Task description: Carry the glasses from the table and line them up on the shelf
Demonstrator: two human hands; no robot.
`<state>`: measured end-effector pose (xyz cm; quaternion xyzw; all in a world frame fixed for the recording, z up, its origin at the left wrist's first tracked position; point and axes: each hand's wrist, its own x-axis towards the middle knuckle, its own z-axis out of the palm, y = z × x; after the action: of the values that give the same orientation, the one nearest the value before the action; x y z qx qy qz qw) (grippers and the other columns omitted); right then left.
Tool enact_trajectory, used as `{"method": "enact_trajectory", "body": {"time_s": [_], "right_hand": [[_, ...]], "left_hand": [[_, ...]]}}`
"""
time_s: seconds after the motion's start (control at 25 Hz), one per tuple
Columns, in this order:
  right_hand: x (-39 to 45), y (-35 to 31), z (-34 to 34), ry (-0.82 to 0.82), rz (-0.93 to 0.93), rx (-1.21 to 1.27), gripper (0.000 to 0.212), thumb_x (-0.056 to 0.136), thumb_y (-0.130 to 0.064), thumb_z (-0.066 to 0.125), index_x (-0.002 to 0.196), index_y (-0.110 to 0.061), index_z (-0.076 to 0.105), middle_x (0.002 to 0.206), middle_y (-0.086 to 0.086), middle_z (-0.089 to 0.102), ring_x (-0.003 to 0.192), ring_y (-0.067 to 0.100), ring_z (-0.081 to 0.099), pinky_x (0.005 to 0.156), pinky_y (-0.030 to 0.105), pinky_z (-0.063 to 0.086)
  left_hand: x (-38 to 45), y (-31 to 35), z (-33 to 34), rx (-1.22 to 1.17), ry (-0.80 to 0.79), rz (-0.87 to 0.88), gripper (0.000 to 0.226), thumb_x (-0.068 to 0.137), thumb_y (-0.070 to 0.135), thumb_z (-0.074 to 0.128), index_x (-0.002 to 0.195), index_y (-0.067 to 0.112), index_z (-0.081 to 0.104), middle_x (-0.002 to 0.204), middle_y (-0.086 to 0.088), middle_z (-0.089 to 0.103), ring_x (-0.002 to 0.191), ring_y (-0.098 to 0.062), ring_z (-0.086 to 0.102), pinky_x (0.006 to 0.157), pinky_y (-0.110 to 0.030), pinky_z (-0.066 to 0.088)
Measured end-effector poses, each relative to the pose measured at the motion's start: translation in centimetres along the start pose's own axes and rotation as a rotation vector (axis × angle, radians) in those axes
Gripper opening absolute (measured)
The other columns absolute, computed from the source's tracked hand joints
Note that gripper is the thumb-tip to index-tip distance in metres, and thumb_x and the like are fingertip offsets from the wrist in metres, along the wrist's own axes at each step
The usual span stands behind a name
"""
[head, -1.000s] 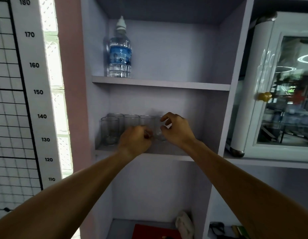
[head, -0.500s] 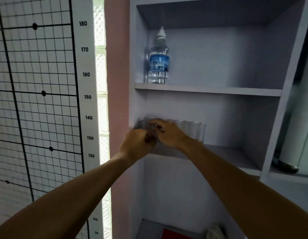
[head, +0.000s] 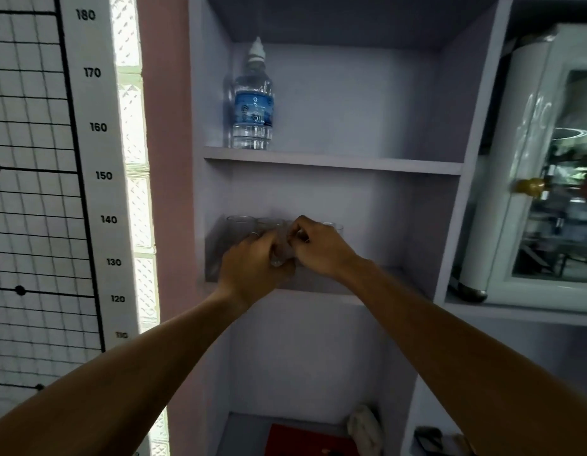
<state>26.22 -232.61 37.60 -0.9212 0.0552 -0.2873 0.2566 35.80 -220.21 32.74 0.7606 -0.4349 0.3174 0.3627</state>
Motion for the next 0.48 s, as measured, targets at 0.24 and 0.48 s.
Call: {"method": "enact_trajectory", "body": {"time_s": [0.24,0.48], "right_hand": [[-2.5,2.7,-4.1,0.073,0.12,-0.112,0.016,0.084,-0.021,0.048,0.093,-0.028,0.059,0.094,-0.002,0.067,0.082,0.018,0.062,0.071,0.036,0.056],[-3.8,4.5,-6.1,0.111,0.165,-0.104,0.015,0.087,-0.022,0.047,0.091,-0.027,0.061,0.093,0.0,0.067,0.082,0.019,0.062,0.07,0.032,0.054]], "left_hand": [[1.1,3.9,3.7,-0.161,0.011,0.081,0.04,0.059,0.043,0.077,0.064,0.018,0.046,0.066,0.008,0.046,0.055,-0.012,0.038,0.046,-0.022,0.022],[1.5,6.0,5.8,-0.21,-0.01,0.094,0.044,0.059,0.041,0.085,0.065,0.026,0.044,0.067,0.011,0.046,0.051,-0.004,0.039,0.046,-0.02,0.024]]}}
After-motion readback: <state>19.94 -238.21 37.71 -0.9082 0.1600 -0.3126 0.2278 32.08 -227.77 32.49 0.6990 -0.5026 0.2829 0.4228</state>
